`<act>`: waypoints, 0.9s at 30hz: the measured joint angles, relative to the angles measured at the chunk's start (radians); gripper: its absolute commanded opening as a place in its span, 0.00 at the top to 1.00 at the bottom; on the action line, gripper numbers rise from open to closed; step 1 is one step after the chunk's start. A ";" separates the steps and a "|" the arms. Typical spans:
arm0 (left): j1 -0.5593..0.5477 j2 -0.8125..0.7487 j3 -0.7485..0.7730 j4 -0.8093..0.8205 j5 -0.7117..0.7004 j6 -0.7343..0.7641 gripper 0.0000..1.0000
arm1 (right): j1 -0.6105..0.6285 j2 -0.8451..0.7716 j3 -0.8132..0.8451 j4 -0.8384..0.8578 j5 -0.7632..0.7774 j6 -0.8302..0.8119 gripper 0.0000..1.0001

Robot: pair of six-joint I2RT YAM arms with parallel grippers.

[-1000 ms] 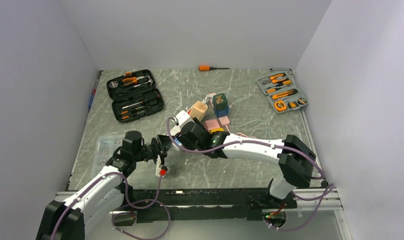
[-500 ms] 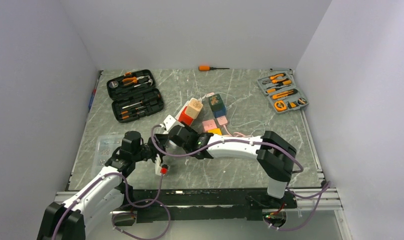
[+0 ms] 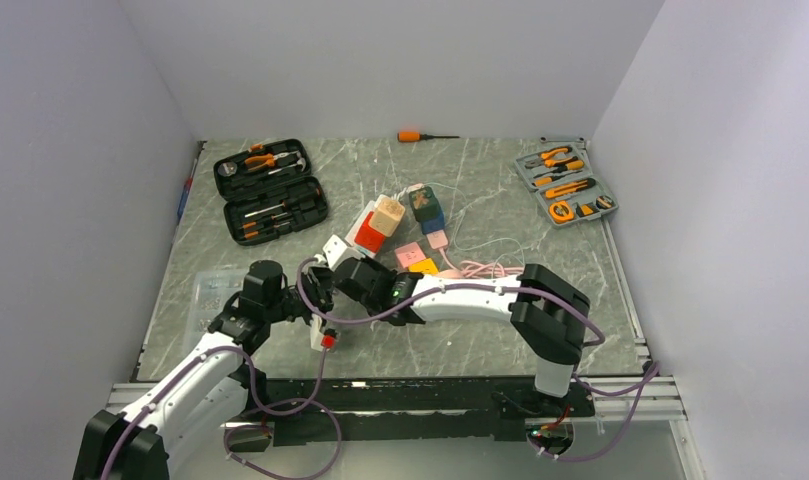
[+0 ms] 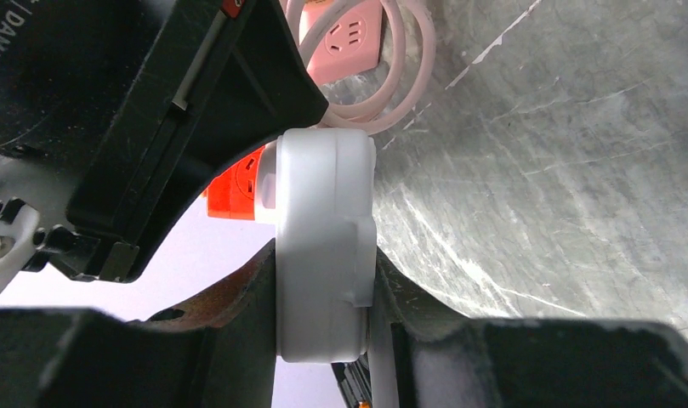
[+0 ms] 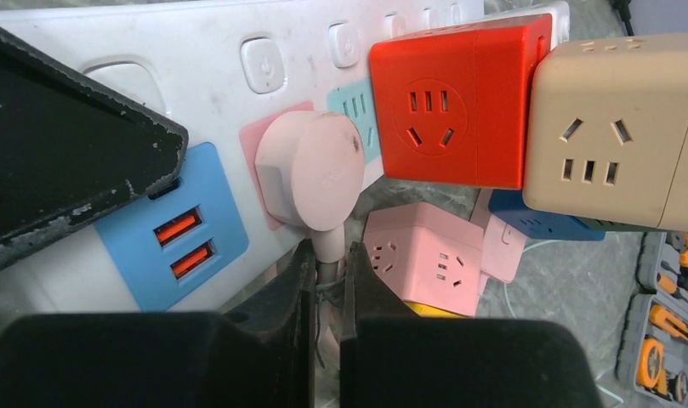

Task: Pull the plug off the socket
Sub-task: Remove the plug from the socket.

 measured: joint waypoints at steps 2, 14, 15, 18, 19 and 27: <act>-0.004 0.000 0.016 -0.023 -0.002 0.001 1.00 | 0.000 -0.010 -0.012 0.015 0.005 0.006 1.00; -0.027 0.009 0.142 -0.248 -0.045 0.085 1.00 | -0.003 -0.060 -0.067 0.080 -0.003 0.108 1.00; -0.027 0.011 0.145 -0.258 -0.049 0.098 1.00 | -0.004 -0.062 -0.072 0.083 -0.006 0.119 1.00; -0.031 0.012 0.146 -0.276 -0.058 0.126 1.00 | -0.008 -0.069 -0.080 0.087 -0.023 0.142 1.00; -0.032 0.012 0.146 -0.283 -0.060 0.135 1.00 | -0.010 -0.073 -0.085 0.088 -0.030 0.150 1.00; -0.047 0.016 0.156 -0.312 -0.082 0.156 1.00 | -0.016 -0.105 -0.112 0.098 -0.036 0.174 1.00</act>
